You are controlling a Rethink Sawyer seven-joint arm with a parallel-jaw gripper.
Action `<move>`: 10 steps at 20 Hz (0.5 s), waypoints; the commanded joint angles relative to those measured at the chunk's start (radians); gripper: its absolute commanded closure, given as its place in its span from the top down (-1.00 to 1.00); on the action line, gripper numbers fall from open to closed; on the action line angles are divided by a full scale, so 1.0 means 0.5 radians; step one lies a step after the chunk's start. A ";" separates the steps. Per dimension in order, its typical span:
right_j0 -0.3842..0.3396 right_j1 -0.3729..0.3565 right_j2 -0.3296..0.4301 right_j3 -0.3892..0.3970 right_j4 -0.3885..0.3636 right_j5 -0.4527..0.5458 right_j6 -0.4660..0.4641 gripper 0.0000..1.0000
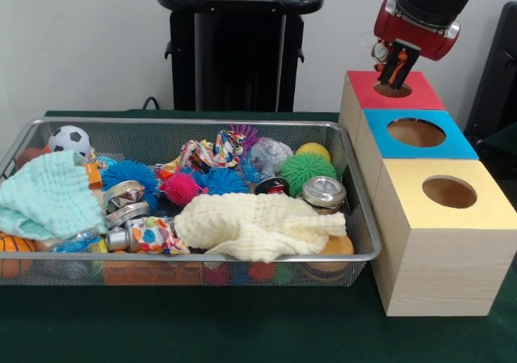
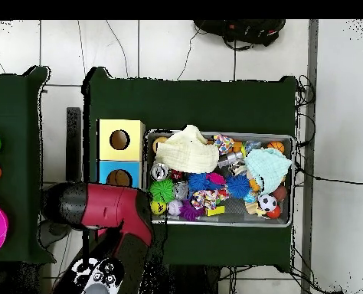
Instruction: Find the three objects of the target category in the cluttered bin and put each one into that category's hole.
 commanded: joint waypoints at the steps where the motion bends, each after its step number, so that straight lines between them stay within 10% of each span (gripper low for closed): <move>1: -0.011 0.029 0.212 0.104 0.053 0.000 0.391 -1.00; 10: 0.025 0.006 0.201 0.168 0.044 -0.069 0.392 -1.00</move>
